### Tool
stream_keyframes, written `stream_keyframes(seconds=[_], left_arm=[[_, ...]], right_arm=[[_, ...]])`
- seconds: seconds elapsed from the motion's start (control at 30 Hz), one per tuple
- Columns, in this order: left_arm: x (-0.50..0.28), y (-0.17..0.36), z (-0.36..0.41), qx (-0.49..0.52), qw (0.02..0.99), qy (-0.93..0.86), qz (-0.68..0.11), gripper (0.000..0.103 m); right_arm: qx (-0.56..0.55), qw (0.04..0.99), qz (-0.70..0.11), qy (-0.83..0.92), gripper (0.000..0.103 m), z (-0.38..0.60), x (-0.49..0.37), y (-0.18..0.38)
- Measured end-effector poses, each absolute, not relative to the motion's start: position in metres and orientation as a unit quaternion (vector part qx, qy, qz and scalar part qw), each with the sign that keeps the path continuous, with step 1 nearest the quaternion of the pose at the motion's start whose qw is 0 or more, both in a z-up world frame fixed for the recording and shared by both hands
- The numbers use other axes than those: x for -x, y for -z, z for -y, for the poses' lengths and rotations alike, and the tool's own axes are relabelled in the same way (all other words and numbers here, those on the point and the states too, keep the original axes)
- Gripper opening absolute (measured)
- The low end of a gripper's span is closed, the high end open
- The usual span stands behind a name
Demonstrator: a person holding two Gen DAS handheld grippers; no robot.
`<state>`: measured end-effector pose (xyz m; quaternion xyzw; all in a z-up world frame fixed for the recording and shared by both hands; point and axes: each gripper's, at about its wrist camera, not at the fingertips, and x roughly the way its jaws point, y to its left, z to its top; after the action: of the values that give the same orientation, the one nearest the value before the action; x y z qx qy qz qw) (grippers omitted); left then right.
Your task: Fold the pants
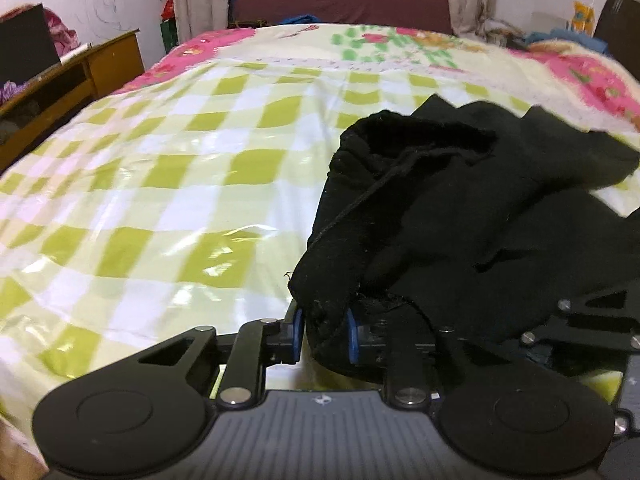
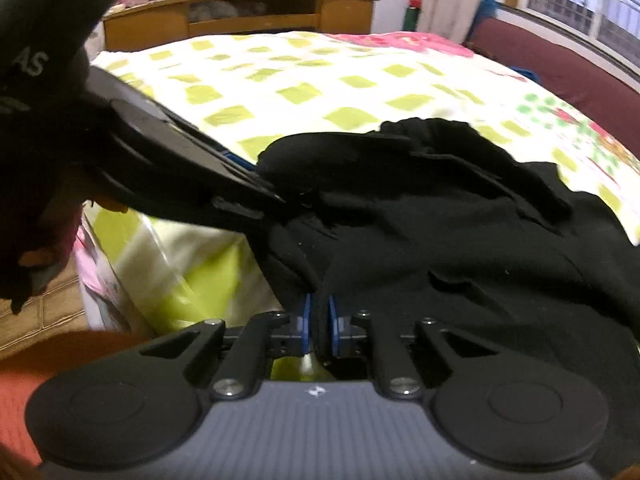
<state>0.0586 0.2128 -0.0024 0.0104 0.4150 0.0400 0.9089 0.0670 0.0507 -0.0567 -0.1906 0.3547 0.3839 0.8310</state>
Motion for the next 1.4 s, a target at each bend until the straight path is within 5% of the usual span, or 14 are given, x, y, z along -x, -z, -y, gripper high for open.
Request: stream_keyframes(seconds=[0.27, 0.7, 1.0, 1.07, 1.13, 1.17, 1.4], left_arm=[[-0.046, -0.016, -0.192, -0.055, 0.918, -0.064, -0.388, 0.044], [-0.071, -0.055, -0.058, -0.138, 0.941, 0.023, -0.309, 0.045], [-0.098, -0.042, 0.056, -0.149, 0.924, 0.146, -0.319, 0.045], [-0.097, -0.039, 0.071, -0.160, 0.920, 0.160, -0.319, 0.045], [-0.096, -0.036, 0.084, -0.169, 0.916, 0.172, -0.322, 0.045], [-0.095, -0.035, 0.089, -0.172, 0.914, 0.176, -0.322, 0.045], [-0.100, -0.032, 0.105, -0.170, 0.913, 0.189, -0.321, 0.045]], right_arm=[[0.061, 0.890, -0.339, -0.300, 0.035, 0.067, -0.069, 0.013], [-0.201, 0.904, -0.313, 0.210, 0.049, 0.470, -0.057, 0.028], [-0.358, 0.862, -0.265, 0.244, 0.055, 0.538, -0.068, 0.061], [-0.371, 0.862, -0.247, 0.240, 0.049, 0.544, -0.071, 0.063], [-0.383, 0.863, -0.234, 0.232, 0.016, 0.551, -0.076, 0.065], [-0.392, 0.860, -0.234, 0.228, 0.007, 0.555, -0.077, 0.065], [-0.337, 0.882, -0.235, 0.232, 0.005, 0.551, -0.049, 0.037]])
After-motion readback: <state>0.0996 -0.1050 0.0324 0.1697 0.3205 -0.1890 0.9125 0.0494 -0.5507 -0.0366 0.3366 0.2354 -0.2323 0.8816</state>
